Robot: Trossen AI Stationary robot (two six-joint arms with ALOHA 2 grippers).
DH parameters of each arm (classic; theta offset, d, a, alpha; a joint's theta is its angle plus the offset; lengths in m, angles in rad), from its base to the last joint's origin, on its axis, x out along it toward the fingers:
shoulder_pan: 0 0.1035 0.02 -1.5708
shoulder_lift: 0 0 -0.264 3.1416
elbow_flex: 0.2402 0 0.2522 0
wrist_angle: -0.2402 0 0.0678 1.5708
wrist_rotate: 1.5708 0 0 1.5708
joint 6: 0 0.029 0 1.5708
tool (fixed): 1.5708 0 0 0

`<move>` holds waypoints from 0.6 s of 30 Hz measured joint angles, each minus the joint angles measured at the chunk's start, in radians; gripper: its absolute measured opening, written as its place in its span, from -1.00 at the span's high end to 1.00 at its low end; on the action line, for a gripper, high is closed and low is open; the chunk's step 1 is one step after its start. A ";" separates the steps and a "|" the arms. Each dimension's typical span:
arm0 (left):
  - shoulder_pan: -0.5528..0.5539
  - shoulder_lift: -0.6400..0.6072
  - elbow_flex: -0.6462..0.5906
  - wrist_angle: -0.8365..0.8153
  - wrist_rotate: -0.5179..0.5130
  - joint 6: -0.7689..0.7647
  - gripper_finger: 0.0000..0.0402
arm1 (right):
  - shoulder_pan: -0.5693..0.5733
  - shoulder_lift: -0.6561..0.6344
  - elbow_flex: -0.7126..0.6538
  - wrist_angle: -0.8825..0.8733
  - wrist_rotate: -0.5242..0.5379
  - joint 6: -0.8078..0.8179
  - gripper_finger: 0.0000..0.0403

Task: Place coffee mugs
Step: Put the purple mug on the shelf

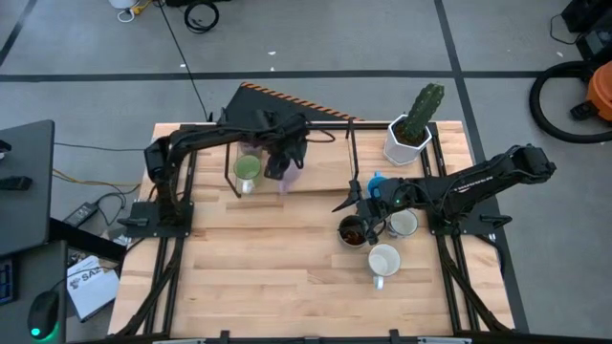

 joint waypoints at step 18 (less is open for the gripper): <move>0.001 0.099 -0.001 -0.039 -0.031 0.110 0.73 | 0.001 0.000 0.000 -0.009 0.000 0.000 -0.29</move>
